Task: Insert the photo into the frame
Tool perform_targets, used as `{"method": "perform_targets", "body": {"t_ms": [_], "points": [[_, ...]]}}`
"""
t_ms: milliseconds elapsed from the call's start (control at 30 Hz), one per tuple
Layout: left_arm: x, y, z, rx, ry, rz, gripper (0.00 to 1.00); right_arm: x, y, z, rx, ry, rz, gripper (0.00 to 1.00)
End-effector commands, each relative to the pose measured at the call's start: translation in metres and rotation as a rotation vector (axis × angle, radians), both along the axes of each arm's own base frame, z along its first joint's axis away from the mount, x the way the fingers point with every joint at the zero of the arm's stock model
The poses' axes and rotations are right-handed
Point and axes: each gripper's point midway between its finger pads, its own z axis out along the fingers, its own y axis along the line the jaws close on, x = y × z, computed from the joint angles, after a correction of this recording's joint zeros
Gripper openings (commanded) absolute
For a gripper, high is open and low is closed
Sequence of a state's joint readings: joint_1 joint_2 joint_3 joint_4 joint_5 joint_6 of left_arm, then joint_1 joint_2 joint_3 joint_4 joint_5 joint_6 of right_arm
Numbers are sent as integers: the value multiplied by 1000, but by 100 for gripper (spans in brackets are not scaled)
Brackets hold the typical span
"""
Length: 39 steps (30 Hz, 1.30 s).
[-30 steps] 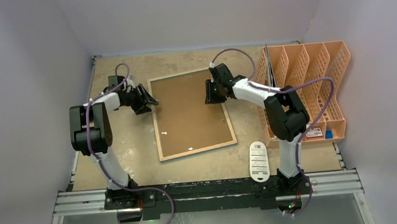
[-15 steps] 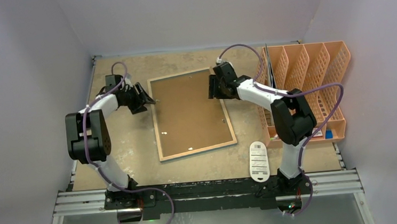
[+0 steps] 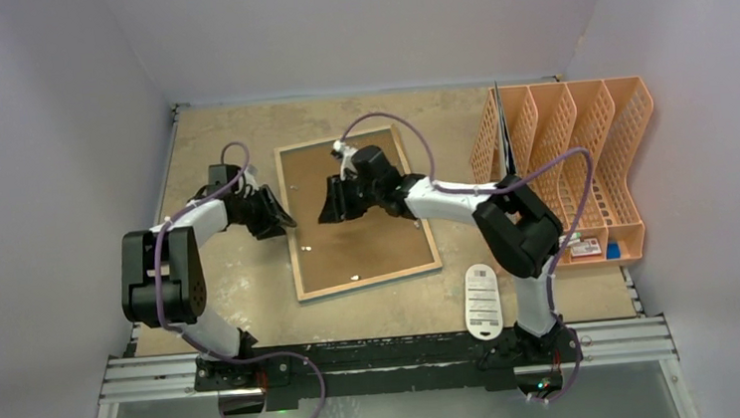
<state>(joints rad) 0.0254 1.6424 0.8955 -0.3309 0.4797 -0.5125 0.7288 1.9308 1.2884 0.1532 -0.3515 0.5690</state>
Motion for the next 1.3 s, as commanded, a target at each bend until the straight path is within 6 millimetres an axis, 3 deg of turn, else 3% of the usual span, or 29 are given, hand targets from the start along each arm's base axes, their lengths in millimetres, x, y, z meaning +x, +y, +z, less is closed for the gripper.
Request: {"method": "perform_targets", "body": {"t_ms": [0, 233, 333, 633, 1100, 1267], "points": [[-15, 2, -4, 34, 11, 17, 36, -18, 42, 7, 103, 36, 88, 38], [-27, -5, -13, -3, 23, -1, 23, -38, 64, -32, 63, 112, 111, 30], [-25, 1, -8, 30, 6, 20, 22, -40, 65, -45, 49, 124, 96, 26], [-30, 1, 1, 36, -31, -2, 30, -42, 73, -60, 46, 124, 108, 29], [-39, -4, -6, -3, -21, 25, 5, -77, 80, -81, 33, 118, 232, 19], [-43, -7, -12, -25, -10, 37, 1, -85, 78, -92, 36, 121, 252, 19]]}}
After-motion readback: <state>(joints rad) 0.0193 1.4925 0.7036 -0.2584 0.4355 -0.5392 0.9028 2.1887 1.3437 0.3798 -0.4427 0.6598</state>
